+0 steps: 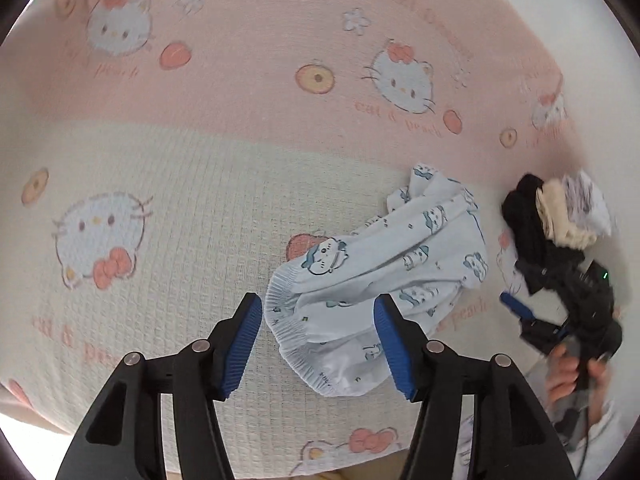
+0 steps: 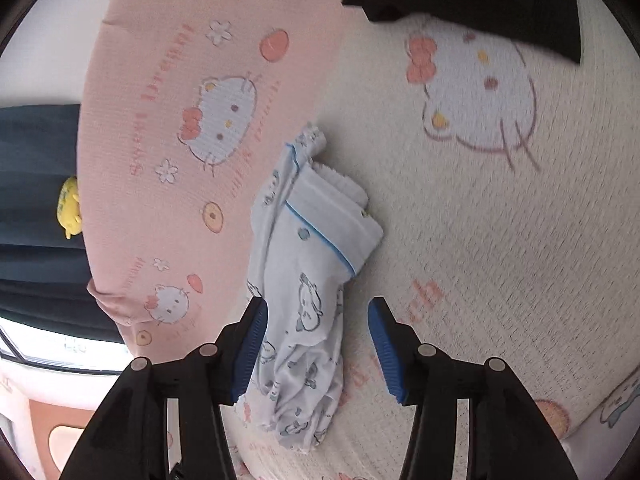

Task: Fold clothes

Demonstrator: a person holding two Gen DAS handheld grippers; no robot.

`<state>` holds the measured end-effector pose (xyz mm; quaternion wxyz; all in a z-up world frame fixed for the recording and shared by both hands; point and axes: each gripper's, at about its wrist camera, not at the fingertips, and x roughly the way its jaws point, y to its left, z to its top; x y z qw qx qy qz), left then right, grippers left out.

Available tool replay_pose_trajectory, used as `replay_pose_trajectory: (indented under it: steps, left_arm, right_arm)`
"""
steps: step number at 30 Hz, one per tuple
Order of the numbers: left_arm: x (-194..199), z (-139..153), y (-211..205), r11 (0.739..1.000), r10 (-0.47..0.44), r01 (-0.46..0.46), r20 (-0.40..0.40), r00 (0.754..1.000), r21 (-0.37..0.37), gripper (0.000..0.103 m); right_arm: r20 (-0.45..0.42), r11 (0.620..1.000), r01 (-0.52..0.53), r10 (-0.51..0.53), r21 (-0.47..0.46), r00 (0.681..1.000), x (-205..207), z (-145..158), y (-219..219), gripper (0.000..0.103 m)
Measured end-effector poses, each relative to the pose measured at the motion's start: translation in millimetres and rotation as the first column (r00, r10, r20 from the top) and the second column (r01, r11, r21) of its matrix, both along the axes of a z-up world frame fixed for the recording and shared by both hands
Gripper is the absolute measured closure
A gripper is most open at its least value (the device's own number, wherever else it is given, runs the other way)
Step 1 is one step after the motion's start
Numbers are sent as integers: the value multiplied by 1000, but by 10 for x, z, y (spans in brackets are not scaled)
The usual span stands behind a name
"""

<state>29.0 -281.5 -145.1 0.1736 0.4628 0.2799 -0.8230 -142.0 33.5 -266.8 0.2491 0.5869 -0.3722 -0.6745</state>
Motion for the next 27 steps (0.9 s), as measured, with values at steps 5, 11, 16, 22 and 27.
replay_pose_trajectory:
  steps: [5,11,16,22,27]
  left_arm:
    - [-106,-224,-27,997,6,-11,61,998,72,47]
    - [18,-473,-148,924,233,-232,34,972,303,48]
    - [178,-572,-197,830,385,-362,33,922,424,47]
    - [104,-717,-268,822,375,-389,119,919,416,47]
    - [5,-781,-198,840,341,-367,138,930,400,47]
  right_arm:
    - [17,999,-42,41,27,999,-2,-43,-145,49]
    - [60,999,-46,45,6,997,-59,-173,-281,44]
    - [61,999,-53,53,5,997,-120,-228,-374,44]
    - [66,999,-34,33,8,997,-178,-289,-379,44]
    - [75,1000,-28,27,14,997,-208,-343,-404,44]
